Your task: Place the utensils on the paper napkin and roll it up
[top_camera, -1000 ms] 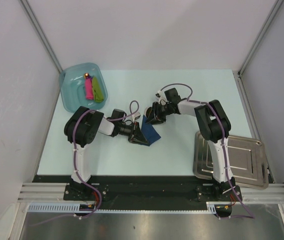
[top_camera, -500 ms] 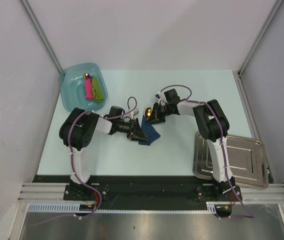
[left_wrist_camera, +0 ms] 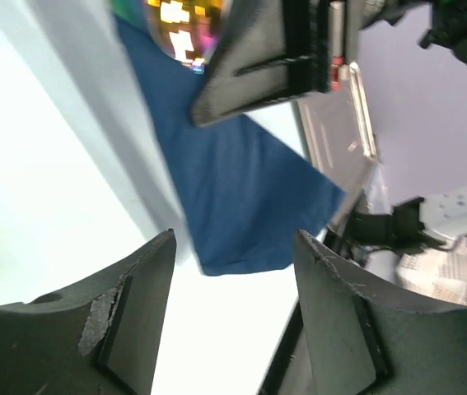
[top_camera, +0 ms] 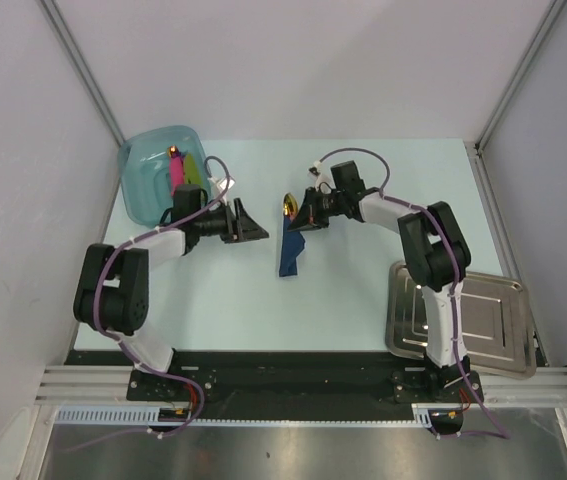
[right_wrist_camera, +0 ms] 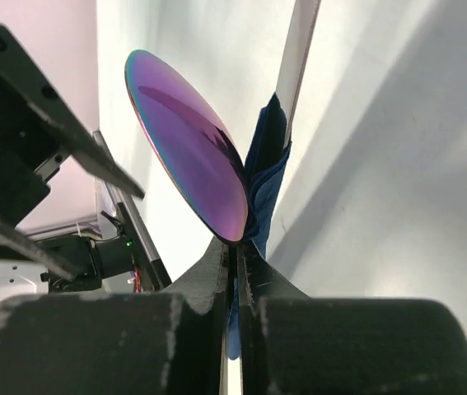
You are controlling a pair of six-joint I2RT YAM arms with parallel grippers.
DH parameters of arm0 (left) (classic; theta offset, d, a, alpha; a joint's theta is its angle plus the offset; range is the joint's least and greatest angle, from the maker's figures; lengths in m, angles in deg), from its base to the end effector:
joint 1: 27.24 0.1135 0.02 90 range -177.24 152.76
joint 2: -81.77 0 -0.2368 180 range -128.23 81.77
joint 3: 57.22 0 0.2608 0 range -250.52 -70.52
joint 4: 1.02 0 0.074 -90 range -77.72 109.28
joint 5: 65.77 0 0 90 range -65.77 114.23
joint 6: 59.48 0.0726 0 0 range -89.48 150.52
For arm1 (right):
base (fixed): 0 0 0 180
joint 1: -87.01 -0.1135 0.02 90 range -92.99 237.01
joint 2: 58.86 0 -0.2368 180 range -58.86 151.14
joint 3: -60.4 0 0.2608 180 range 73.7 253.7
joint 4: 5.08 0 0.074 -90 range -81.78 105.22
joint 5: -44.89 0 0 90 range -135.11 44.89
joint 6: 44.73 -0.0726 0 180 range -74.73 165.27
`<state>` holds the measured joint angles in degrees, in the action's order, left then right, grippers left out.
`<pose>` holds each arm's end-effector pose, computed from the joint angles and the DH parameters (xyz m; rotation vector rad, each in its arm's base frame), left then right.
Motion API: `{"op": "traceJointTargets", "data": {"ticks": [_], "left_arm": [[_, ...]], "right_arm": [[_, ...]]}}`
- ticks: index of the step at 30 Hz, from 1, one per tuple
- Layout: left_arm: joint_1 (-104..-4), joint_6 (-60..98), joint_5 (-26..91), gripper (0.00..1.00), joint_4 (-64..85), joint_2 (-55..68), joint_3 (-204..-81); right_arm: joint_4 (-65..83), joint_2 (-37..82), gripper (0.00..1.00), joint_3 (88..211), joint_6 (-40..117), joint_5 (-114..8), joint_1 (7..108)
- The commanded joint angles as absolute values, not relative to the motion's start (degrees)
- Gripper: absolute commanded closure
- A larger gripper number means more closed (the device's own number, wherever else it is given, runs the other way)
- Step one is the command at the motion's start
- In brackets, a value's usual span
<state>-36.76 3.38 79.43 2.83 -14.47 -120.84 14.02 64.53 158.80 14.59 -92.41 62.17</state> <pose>0.3434 -0.1180 0.1397 0.2315 2.2174 -1.4118 0.4088 0.2481 0.1153 -0.3265 2.4511 1.4218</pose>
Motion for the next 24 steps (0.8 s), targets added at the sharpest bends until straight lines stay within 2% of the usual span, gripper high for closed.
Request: {"op": "traceJointTargets", "data": {"ticks": [1,6,14,18,20,24], "left_arm": [[-35.3,10.1,77.8,0.35,5.6,-11.7,-123.5],[-35.1,14.7,82.6,0.34,5.7,-9.7,-126.4],[-34.8,15.6,85.7,0.17,11.8,-5.9,-134.1],[-34.8,11.2,83.4,0.1,3.1,2.1,-133.5],[-35.1,10.7,83.8,0.0,-0.1,4.1,-132.8],[-35.1,9.3,87.2,0.0,-3.4,5.6,-132.8]], "right_arm": [[12.5,60.6,1.0,161.7,16.5,-95.7,62.5],[10.4,54.6,1.0,161.6,17.1,-98.9,62.5],[14.5,45.3,1.0,164.3,23.6,-101.9,62.0],[16.7,41.3,1.0,167.2,26.2,-101.4,61.3],[17.6,40.3,1.0,168.4,27.5,-100.8,61.0],[19.9,38.4,1.0,171.4,29.2,-100.0,60.1]]}}
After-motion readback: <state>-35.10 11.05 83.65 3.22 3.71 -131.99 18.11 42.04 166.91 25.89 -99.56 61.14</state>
